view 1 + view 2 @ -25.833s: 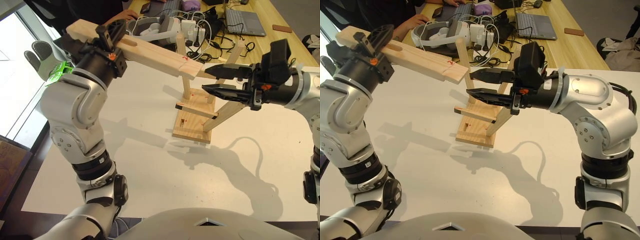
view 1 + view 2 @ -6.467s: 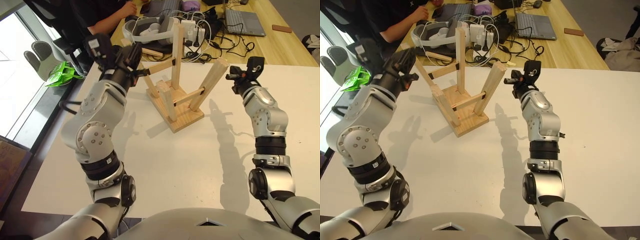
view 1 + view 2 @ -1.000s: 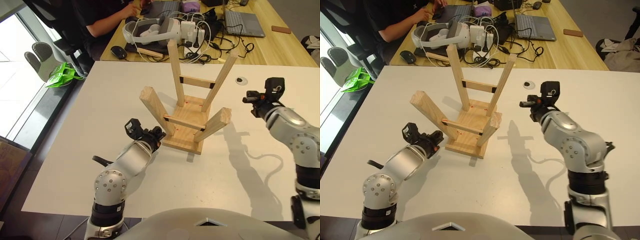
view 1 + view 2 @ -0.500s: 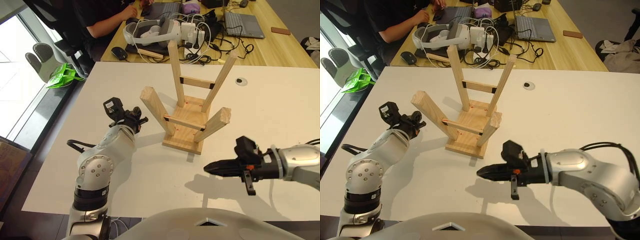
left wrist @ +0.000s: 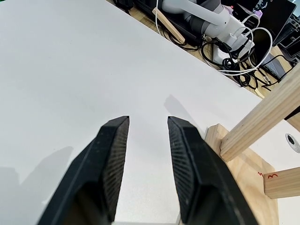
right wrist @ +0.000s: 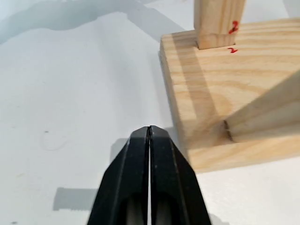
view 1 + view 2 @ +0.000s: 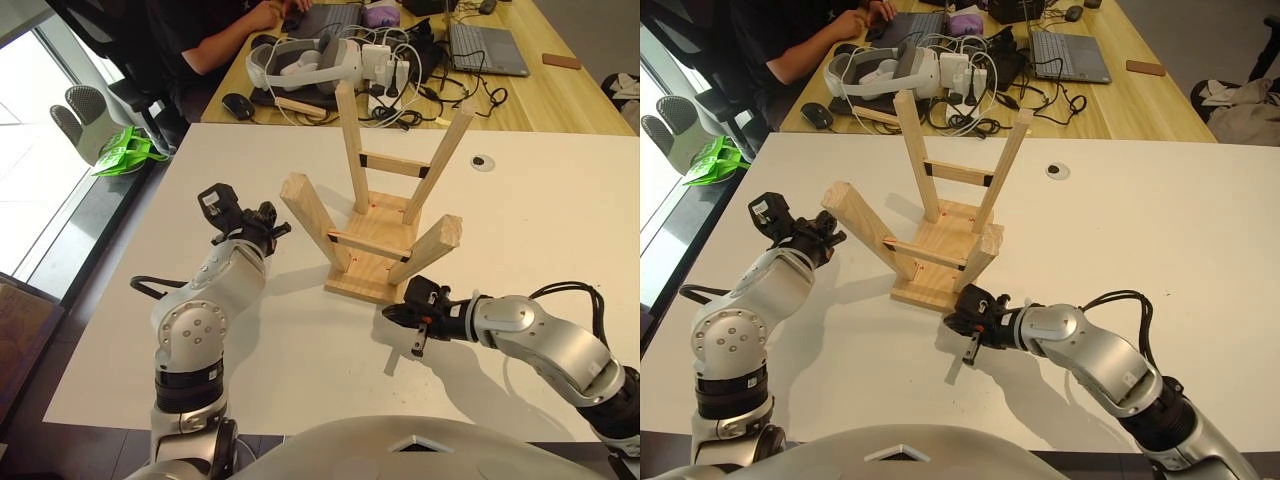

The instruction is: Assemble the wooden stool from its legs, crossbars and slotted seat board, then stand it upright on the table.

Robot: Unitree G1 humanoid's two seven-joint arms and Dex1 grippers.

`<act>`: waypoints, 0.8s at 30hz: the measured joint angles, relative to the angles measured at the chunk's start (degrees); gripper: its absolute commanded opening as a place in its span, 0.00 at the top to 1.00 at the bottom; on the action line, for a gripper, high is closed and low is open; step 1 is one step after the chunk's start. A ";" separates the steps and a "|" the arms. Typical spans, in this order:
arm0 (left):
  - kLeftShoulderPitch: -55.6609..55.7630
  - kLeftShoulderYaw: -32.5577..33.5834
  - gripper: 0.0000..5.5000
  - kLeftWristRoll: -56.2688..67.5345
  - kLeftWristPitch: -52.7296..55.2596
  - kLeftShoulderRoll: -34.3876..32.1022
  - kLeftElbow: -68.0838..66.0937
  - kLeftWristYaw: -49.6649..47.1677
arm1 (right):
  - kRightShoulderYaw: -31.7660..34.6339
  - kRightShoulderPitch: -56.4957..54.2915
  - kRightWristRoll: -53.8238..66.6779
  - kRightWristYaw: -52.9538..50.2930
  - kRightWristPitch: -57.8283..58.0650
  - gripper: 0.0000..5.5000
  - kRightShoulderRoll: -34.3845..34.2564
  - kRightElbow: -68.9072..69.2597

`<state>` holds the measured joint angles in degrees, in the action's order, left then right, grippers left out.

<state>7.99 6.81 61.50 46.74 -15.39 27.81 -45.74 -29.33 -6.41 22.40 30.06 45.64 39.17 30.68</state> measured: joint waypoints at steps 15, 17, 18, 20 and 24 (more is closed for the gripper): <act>2.87 2.90 0.92 -11.14 -1.82 0.66 3.02 10.50 | 1.96 -2.74 -9.22 8.84 -8.28 1.00 -0.43 -5.26; 3.80 2.56 0.99 -16.56 -5.72 -1.47 5.33 15.18 | 1.98 0.04 -5.40 13.24 -7.19 1.00 1.86 0.32; 4.36 2.11 0.99 -19.97 -8.11 -3.52 6.27 18.13 | 2.63 0.96 -3.87 14.43 -6.35 1.00 2.47 2.36; 6.11 0.79 0.99 -26.03 -11.82 -8.07 7.97 24.16 | 3.39 1.85 -2.83 15.53 -5.14 1.00 3.22 4.74; 11.10 1.02 0.99 -26.45 -14.04 -8.50 9.01 31.30 | 1.74 2.07 -5.10 15.34 -3.17 1.00 4.56 3.99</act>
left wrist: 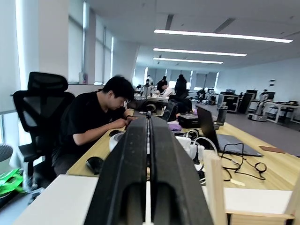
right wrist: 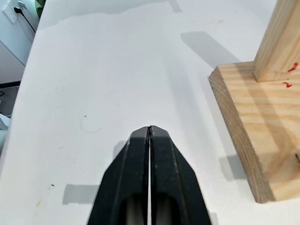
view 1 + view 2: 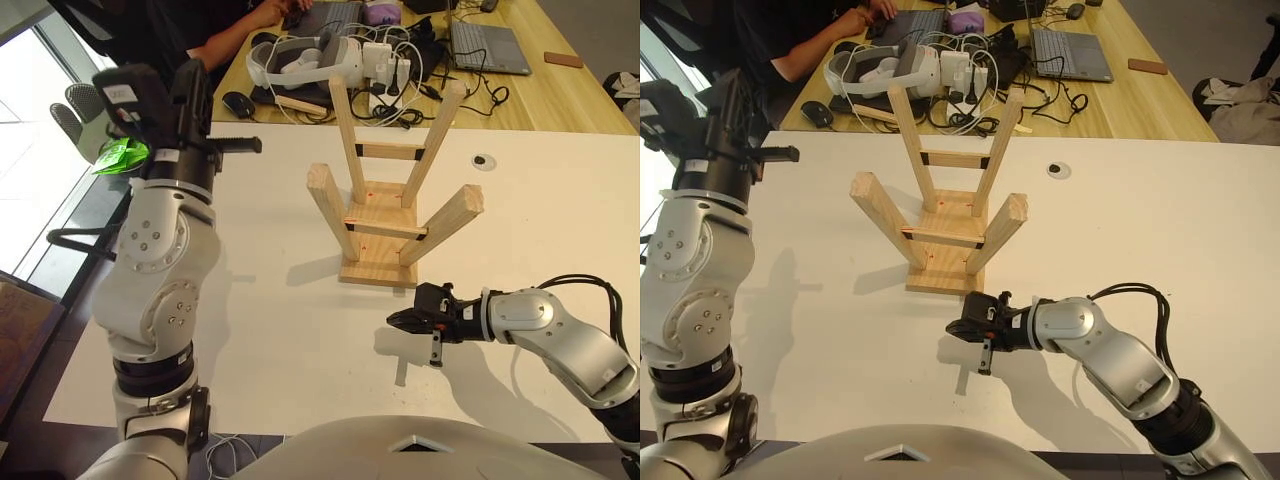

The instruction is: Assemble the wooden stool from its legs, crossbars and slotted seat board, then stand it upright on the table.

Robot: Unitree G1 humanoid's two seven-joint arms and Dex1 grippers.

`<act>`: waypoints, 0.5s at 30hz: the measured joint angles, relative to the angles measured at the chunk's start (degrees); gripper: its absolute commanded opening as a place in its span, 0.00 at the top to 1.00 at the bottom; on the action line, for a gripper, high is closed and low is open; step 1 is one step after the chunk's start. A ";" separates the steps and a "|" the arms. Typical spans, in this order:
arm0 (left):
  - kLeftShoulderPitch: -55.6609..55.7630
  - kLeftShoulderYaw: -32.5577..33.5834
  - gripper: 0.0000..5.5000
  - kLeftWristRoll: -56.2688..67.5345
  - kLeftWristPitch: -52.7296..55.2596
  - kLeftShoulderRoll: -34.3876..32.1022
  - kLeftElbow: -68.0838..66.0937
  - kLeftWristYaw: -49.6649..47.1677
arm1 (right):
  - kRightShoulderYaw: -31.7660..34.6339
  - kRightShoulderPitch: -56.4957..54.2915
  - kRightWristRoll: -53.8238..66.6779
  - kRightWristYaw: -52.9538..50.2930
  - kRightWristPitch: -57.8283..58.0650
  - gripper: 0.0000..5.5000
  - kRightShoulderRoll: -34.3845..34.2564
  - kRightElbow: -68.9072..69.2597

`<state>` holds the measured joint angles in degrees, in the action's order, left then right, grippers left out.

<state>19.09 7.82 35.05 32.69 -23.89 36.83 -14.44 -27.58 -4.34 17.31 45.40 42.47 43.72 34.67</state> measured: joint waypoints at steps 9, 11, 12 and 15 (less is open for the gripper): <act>2.07 0.89 0.99 4.44 2.00 3.28 0.10 5.08 | -2.22 -5.30 -10.07 -8.59 1.57 1.00 -6.53 -14.69; 2.09 0.26 0.99 4.44 2.39 3.67 0.22 5.96 | -1.66 -5.58 -10.83 -10.42 1.14 1.00 -9.43 -16.60; 2.12 -0.01 0.99 4.43 2.68 3.75 0.24 6.41 | -1.47 -5.71 -11.13 -11.41 1.00 1.00 -10.77 -17.36; 2.11 -0.08 0.99 4.38 2.92 4.00 0.25 7.51 | -1.17 -5.91 -11.64 -12.57 0.78 1.00 -14.25 -18.55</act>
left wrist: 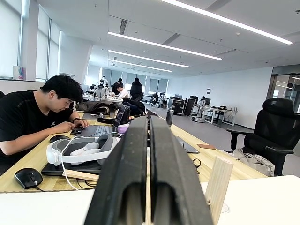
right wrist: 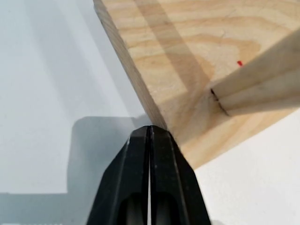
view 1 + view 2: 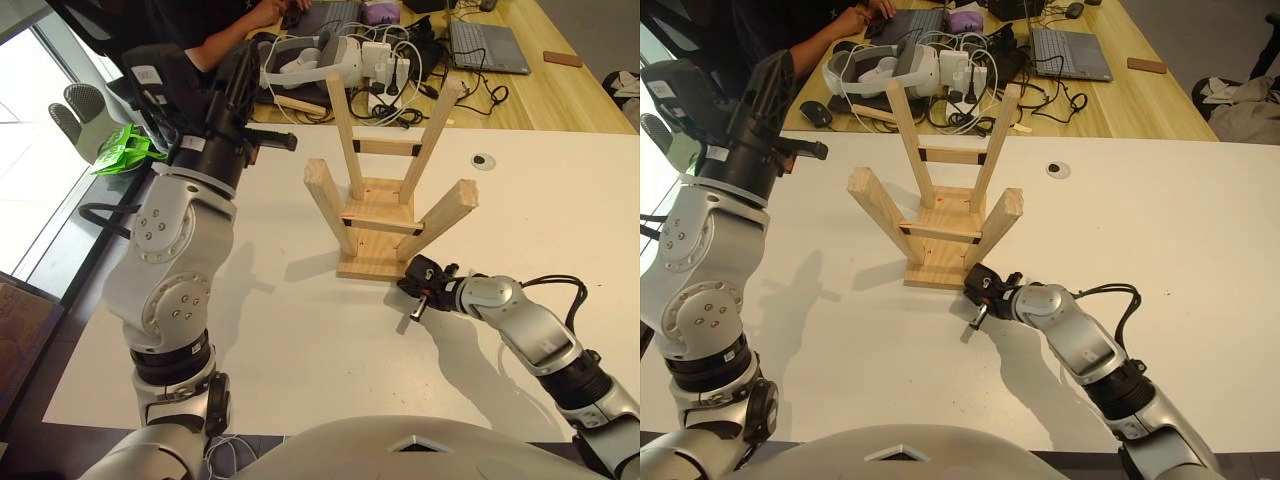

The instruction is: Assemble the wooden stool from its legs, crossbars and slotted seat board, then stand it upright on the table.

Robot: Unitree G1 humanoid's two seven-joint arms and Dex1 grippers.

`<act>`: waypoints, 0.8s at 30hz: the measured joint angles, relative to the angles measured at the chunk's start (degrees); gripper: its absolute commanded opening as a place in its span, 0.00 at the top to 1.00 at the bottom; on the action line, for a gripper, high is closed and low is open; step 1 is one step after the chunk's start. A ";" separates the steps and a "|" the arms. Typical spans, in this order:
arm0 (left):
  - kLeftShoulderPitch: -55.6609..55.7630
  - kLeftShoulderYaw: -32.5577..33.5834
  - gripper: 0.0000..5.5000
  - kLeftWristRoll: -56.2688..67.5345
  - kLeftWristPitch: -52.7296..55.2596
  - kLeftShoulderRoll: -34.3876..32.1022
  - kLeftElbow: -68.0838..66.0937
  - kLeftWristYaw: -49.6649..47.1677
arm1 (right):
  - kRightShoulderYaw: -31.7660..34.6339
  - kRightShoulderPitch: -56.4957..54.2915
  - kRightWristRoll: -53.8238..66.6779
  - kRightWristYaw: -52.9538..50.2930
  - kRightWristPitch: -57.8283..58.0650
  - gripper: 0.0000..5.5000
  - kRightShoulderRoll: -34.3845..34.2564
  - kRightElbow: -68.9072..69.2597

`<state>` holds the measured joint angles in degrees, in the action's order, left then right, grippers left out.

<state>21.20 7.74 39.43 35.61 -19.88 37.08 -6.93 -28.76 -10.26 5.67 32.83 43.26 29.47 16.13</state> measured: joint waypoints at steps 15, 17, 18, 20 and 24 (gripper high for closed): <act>0.94 0.03 0.99 -1.40 1.44 0.86 -1.19 3.32 | -0.47 -3.08 -9.50 -1.84 -6.62 1.00 -1.35 -7.57; 1.69 -0.29 0.99 -0.26 2.18 0.88 -1.19 4.83 | -0.68 -2.98 -9.36 0.28 -6.57 1.00 -1.24 -6.73; 1.90 -1.34 0.99 1.54 3.21 0.95 -1.21 6.74 | -1.47 -2.74 -9.21 1.92 -6.59 1.00 -1.18 -5.26; 3.02 -3.23 0.99 3.99 4.74 2.11 -1.91 9.23 | -2.04 -2.40 -8.91 3.56 -6.59 1.00 -1.36 -3.90; 10.41 -5.43 0.99 5.52 5.71 3.73 -5.94 12.34 | -2.70 -1.95 -9.51 4.09 -6.61 1.00 -1.63 -3.12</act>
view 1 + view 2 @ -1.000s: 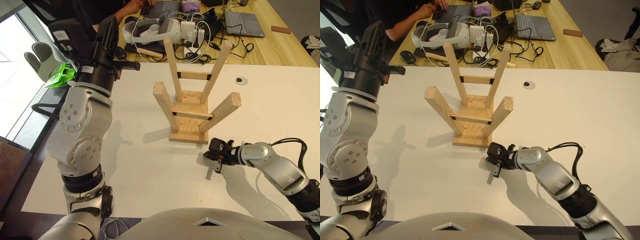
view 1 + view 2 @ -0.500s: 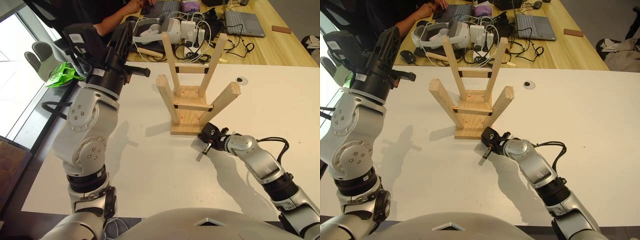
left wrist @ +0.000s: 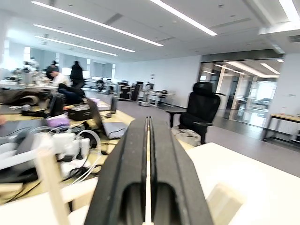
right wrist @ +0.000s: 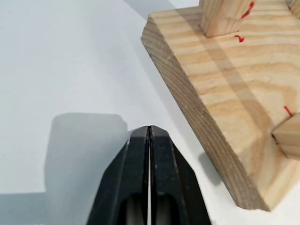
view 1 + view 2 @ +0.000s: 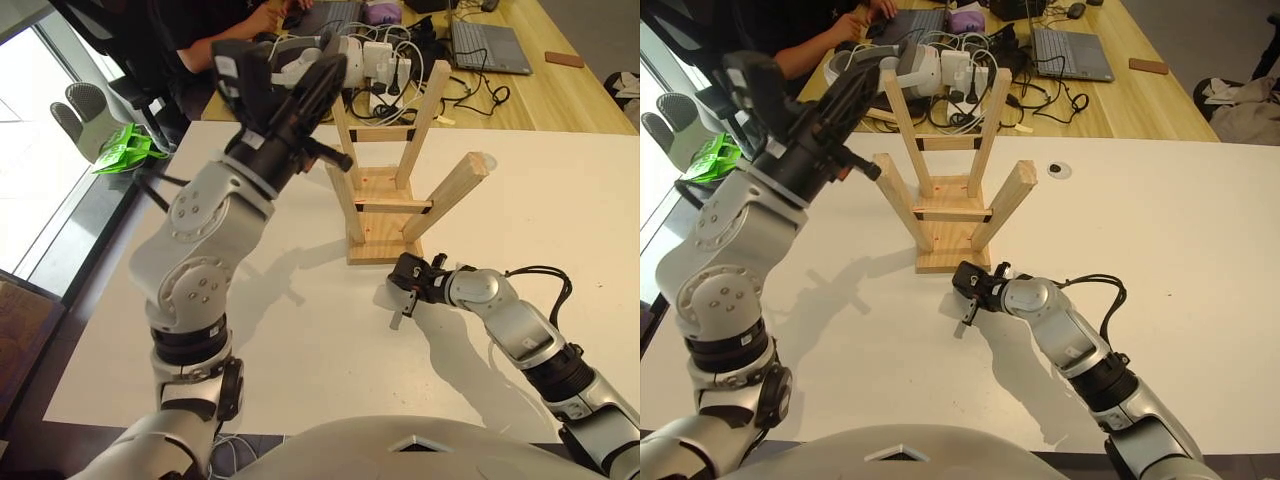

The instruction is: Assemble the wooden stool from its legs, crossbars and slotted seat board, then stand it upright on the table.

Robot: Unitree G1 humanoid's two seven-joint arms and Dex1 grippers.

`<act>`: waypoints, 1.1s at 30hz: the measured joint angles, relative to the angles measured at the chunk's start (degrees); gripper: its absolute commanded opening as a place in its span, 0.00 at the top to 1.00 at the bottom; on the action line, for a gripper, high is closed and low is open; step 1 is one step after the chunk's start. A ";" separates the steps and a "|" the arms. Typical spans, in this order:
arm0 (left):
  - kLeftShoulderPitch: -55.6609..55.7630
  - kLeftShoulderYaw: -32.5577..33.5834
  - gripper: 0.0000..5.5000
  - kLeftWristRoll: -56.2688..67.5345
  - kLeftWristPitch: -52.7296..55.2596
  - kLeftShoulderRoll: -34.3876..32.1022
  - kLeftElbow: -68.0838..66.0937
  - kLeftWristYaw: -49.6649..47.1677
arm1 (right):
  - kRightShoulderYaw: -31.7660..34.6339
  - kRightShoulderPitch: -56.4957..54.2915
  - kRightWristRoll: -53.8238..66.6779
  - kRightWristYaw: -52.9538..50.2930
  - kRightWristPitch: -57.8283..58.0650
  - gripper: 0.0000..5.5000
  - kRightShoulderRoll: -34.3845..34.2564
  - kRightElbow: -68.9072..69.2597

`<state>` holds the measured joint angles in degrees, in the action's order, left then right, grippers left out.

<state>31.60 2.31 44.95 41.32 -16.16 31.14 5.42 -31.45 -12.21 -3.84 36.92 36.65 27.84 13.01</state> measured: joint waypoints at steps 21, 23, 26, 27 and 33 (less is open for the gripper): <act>3.10 -21.13 0.99 -11.42 21.18 -1.43 -14.27 2.11 | -0.96 0.73 -1.29 0.22 0.34 1.00 -1.13 1.26; 3.24 -19.50 0.99 -12.94 19.35 1.71 -14.24 0.73 | -0.96 0.73 -1.39 0.25 0.33 1.00 -1.10 1.29; 6.94 -12.87 0.99 -13.97 13.76 5.38 -14.52 -1.02 | -0.97 0.77 -1.83 0.19 0.33 1.00 -1.08 1.32; 8.96 -10.31 0.99 -14.00 12.12 5.99 -14.51 -1.21 | -0.99 0.80 -2.07 0.14 0.35 1.00 -1.18 1.33; 13.59 -1.54 0.99 -12.54 10.31 9.46 -11.74 -2.64 | -1.15 1.04 -2.22 0.08 0.56 1.00 -2.15 1.94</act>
<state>45.20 0.78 32.40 51.63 -6.69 19.40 2.78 -32.60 -11.17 -6.06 37.00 37.21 25.68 14.95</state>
